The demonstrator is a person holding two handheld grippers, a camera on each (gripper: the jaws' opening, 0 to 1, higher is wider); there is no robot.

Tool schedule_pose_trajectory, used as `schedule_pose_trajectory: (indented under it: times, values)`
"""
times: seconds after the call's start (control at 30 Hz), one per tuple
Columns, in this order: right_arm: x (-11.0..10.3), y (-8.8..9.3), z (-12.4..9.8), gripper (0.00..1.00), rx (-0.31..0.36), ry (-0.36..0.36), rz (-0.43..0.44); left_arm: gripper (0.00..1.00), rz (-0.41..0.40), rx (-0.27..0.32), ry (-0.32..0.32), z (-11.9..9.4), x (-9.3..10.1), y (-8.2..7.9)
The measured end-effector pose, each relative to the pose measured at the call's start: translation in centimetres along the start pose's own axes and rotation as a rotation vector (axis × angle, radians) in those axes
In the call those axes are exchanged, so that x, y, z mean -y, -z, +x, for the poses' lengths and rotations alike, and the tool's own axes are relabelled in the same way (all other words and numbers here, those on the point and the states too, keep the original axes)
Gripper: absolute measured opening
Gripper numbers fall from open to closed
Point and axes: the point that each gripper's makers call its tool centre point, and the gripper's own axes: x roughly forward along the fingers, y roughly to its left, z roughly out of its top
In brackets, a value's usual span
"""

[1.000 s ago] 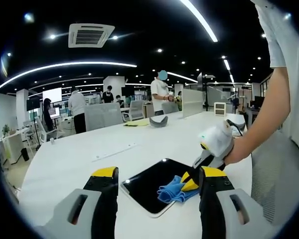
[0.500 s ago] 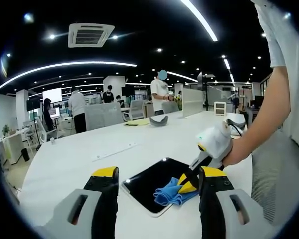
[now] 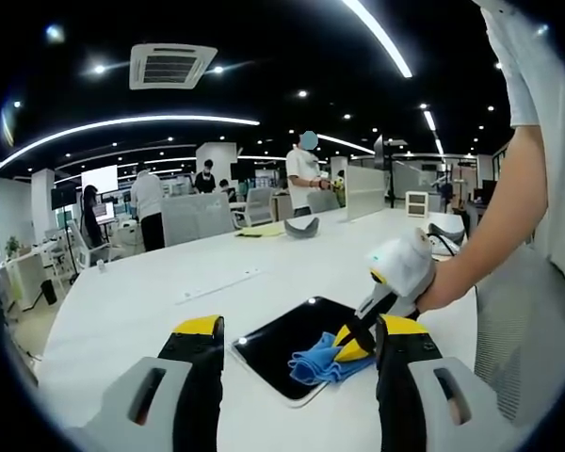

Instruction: Wipe the mirror surface with the cleaning cloth until all visible marks leave the cleaned area.

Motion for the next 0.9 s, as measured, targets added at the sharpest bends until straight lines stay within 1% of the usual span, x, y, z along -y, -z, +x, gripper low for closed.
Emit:
schedule_pose_trajectory:
  times: [0.9]
  values:
    - [1.8,-1.1,1.2,0.02,-0.008,0.008,-0.009,0.65,-0.005,-0.003,-0.007,-0.1,-0.3,0.2]
